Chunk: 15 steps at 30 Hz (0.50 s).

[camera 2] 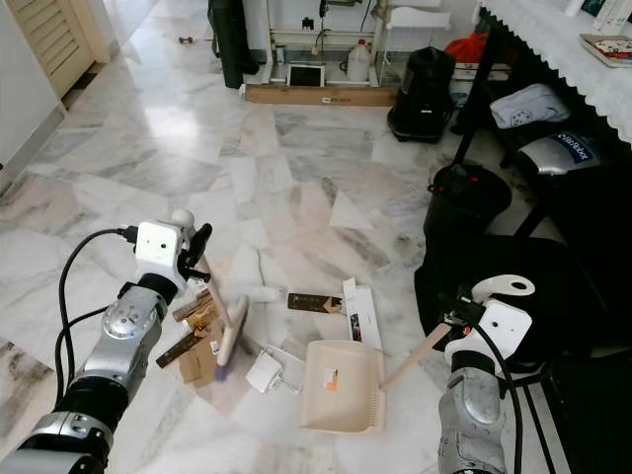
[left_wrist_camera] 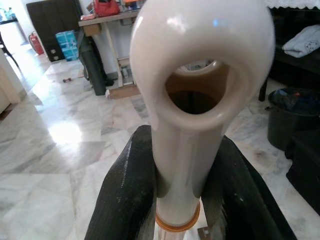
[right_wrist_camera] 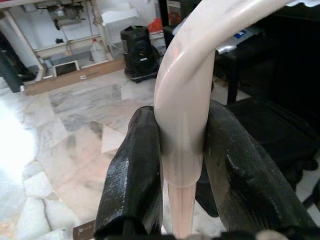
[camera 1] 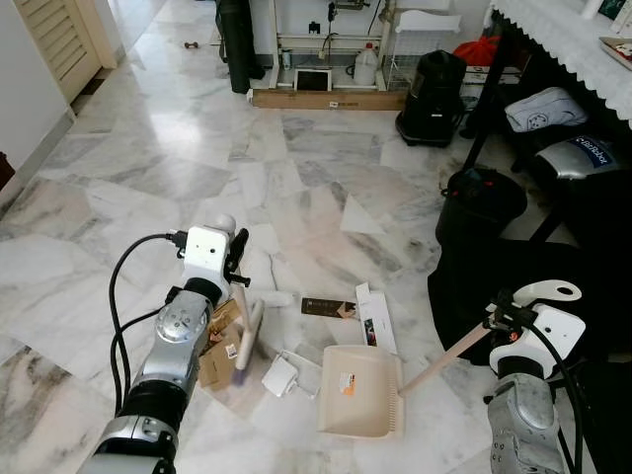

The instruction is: Sweep floor

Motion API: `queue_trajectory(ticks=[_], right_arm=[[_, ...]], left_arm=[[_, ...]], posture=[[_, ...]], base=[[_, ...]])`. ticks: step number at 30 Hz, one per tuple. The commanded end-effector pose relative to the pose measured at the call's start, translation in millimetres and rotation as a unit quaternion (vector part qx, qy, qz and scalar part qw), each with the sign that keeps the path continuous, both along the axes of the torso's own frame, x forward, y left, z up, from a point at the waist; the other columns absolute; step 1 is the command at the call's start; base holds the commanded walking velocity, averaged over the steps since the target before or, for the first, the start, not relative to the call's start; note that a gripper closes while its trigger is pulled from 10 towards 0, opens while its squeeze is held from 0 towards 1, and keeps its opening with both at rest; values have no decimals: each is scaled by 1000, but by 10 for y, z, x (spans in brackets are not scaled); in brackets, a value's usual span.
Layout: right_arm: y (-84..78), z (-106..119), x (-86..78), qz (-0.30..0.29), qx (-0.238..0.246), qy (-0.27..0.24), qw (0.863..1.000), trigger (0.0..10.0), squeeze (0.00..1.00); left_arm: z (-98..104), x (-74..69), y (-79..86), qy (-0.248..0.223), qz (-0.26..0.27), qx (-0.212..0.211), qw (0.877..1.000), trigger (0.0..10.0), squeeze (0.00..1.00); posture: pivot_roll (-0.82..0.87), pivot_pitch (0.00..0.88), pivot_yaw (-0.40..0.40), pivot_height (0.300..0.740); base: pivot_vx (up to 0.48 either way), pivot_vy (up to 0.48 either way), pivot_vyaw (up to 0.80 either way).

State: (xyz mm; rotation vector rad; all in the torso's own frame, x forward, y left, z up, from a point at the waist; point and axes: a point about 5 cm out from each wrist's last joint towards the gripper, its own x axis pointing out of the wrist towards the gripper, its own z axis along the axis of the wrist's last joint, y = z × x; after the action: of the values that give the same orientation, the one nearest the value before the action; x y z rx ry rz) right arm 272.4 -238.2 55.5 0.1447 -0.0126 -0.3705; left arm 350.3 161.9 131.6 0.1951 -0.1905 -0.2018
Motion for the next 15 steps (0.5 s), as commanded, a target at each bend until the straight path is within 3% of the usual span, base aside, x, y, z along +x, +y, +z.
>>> queue_trajectory(ticks=[1,15], right_arm=[[-33,15,-15,-7,-9,-8,1000,10000,0],[-26,-76,-63,-15,-19,12,1000,10000,0]], left_arm=[[105,34,-65,-27,-21,14,999,10000,0],[78,46,-109,-25,-29,15,999,10000,0]], posture=[[6,111,-39,740],[4,114,-36,740]], base=[[0,0,0],[0,0,0]])
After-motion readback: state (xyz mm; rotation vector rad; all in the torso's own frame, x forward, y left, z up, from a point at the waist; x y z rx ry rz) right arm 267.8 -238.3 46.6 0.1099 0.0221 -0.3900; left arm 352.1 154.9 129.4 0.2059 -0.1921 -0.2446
